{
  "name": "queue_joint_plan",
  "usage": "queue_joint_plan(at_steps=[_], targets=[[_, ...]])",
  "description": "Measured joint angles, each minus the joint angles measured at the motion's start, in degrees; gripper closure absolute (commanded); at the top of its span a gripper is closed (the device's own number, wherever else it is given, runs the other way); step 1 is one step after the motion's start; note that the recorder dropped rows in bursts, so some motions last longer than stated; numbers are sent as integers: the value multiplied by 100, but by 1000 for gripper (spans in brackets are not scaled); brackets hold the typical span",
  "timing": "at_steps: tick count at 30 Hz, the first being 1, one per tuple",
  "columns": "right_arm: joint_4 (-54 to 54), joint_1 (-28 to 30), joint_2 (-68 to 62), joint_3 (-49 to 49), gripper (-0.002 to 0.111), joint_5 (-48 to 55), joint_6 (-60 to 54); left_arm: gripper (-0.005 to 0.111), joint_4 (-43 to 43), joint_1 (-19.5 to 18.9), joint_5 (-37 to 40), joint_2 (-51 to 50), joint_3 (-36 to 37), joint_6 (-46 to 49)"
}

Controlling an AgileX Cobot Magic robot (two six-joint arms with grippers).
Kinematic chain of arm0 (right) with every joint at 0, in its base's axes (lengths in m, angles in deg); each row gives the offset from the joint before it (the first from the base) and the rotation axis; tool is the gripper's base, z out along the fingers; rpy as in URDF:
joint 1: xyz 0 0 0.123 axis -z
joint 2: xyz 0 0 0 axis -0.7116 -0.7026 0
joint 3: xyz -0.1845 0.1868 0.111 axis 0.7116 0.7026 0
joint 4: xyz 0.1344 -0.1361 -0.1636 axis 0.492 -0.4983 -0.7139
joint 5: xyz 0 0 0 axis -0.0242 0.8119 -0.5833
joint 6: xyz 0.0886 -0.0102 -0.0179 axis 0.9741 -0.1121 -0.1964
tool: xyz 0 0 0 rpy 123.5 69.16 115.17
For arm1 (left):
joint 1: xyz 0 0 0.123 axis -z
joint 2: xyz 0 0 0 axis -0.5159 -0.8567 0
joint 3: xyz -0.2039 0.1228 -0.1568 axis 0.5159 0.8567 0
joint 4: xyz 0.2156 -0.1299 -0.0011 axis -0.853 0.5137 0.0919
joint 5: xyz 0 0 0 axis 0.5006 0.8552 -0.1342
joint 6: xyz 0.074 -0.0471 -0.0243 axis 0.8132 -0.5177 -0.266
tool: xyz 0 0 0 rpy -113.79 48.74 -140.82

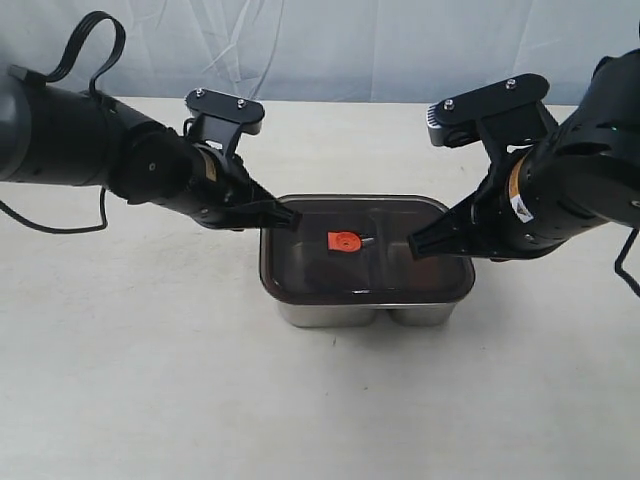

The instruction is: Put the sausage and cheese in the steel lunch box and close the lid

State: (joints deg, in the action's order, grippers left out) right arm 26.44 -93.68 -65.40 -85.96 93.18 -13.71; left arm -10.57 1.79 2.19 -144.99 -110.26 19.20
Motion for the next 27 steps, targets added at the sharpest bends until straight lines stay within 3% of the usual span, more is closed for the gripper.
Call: queue_joint_plan(at_steps=[9, 15, 21, 27], targets=[[-12, 0, 0, 0, 109, -1, 0, 107, -766, 4, 520, -28, 0, 3], [-234, 0, -8, 0, 109, -372, 108, 107, -708, 31, 738, 188, 0, 3], [-54, 151, -340, 0, 109, -912, 131, 107, -651, 444, 175, 531, -23, 14], [269, 450, -947, 0, 109, -1067, -35, 107, -783, 839, 94, 340, -34, 49]])
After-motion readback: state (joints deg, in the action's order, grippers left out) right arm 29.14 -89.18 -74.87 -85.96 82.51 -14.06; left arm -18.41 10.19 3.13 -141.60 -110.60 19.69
